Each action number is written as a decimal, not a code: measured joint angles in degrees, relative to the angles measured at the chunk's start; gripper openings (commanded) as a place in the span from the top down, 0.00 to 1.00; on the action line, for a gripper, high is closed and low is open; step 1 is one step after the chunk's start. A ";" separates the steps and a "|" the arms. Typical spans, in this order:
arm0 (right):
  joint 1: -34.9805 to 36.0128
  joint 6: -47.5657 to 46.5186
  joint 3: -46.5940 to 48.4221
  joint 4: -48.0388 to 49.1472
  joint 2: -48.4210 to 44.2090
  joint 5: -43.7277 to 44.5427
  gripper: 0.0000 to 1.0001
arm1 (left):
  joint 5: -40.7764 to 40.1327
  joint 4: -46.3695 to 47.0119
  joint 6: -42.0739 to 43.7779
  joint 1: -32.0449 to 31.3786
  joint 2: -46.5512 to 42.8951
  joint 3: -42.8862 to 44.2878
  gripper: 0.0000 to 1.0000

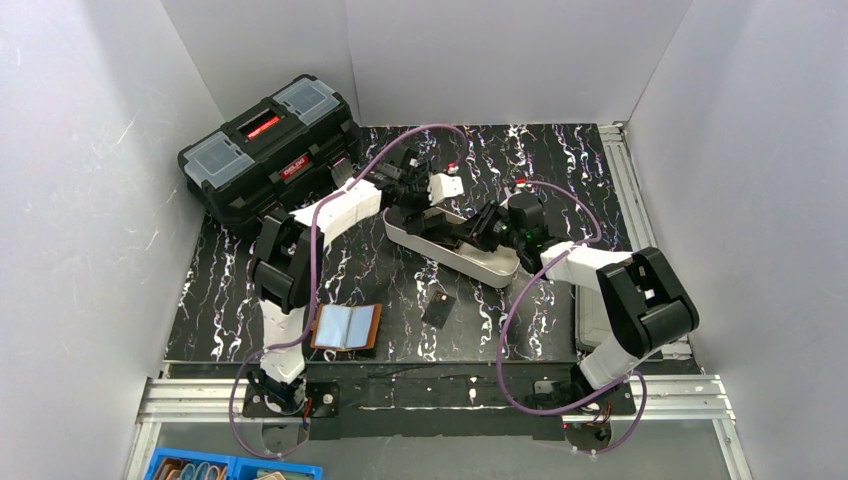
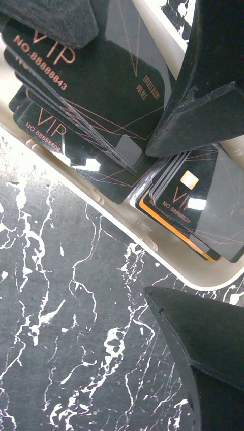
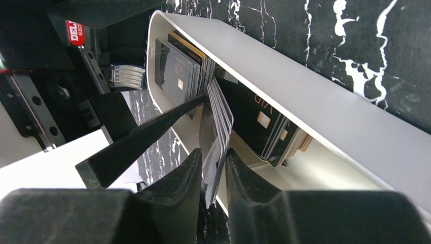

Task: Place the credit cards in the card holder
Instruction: Pick up the credit card from the storage box.

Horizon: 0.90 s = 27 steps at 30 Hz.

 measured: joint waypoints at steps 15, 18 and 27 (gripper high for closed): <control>0.68 -2.99 3.54 -8.28 -3.32 1.88 0.99 | 6.25 -17.03 -6.58 9.05 -16.33 6.49 0.01; 0.31 -4.20 3.30 -8.52 -8.37 1.27 0.99 | 10.64 -20.83 -7.72 11.19 -19.67 8.76 0.01; -2.51 -4.79 0.13 -2.86 -15.93 -6.23 0.99 | 27.96 -30.18 -21.73 15.19 -12.26 16.94 0.01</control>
